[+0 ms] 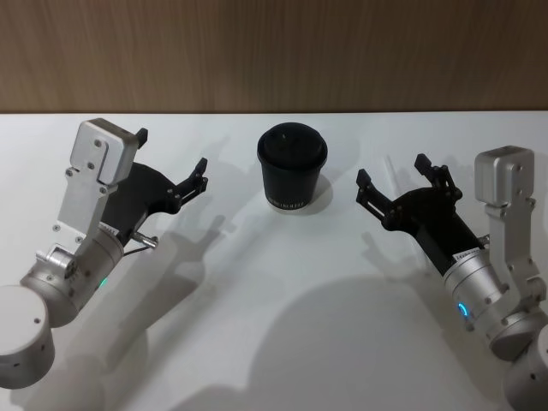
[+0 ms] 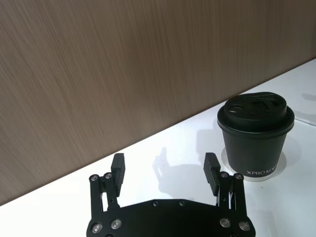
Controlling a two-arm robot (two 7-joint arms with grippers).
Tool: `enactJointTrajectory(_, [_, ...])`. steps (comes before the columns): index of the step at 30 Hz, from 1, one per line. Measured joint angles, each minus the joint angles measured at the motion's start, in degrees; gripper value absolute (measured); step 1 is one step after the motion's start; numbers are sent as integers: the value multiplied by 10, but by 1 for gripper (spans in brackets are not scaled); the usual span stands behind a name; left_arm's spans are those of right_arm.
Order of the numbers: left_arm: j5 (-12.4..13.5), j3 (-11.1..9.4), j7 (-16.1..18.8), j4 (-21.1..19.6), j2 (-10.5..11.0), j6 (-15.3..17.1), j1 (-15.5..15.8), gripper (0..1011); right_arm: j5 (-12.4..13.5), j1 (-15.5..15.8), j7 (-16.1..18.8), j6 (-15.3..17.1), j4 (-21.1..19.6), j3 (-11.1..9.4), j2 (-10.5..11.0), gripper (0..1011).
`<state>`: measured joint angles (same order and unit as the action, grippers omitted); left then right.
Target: Pick up the straw with one hand, pass it to the other hand, and insert it into the cup.
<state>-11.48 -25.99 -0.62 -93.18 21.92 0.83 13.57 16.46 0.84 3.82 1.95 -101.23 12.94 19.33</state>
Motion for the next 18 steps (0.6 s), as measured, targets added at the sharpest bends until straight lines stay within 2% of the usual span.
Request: enactJointTrajectory(18, [0,0,0,0,0,0,0,1003,0,0,0,0,0,0,0,1001])
